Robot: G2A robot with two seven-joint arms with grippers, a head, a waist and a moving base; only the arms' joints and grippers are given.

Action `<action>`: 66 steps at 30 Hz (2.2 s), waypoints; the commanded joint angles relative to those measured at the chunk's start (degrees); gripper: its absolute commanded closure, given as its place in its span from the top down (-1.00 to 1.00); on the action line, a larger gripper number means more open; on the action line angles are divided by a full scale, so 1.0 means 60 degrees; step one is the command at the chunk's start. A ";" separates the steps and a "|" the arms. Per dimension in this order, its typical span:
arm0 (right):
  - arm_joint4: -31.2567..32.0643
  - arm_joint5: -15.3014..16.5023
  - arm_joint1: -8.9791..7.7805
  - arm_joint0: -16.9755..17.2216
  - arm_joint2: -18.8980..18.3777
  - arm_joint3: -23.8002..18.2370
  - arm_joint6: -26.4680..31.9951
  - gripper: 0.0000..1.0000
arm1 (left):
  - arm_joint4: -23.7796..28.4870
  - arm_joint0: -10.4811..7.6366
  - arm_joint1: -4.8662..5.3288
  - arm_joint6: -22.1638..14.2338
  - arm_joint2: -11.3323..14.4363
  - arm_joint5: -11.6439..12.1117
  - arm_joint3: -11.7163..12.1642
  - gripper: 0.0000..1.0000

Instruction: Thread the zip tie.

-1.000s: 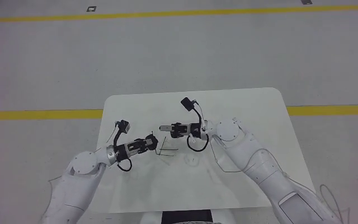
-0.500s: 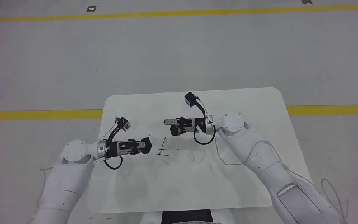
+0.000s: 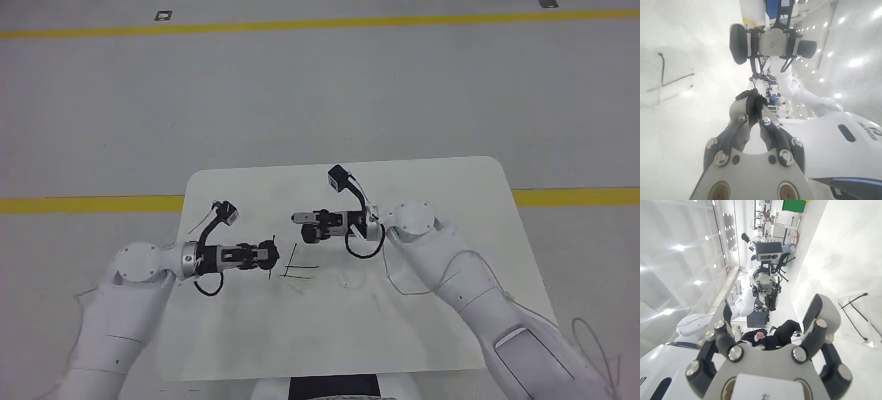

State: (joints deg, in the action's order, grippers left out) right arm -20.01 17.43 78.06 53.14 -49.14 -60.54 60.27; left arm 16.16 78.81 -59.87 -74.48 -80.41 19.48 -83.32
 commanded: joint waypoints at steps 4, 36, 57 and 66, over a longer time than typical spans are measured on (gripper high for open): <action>-0.0548 0.0124 0.0077 -0.0236 -0.0017 0.0228 0.0238 1.00 | -0.0861 0.0098 -0.0080 0.0391 -0.0282 0.0000 -0.0850 -1.00; -0.0297 0.0343 0.0360 -0.1075 -0.0175 0.0979 0.1006 1.00 | -0.0400 -0.0184 -0.0406 -0.0860 -0.0761 0.0000 -0.1020 -1.00; -0.0213 0.0343 0.0519 -0.1233 -0.0325 0.0948 0.1526 1.00 | -0.0420 -0.0203 -0.0450 -0.0860 -0.0521 0.0000 -0.0942 -1.00; -0.0213 0.0343 0.0519 -0.1233 -0.0325 0.0948 0.1526 1.00 | -0.0420 -0.0203 -0.0450 -0.0860 -0.0521 0.0000 -0.0942 -1.00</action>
State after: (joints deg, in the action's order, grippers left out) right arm -21.29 19.48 81.17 45.74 -51.09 -54.85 69.42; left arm 13.65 77.60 -62.57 -79.64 -83.53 19.48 -88.97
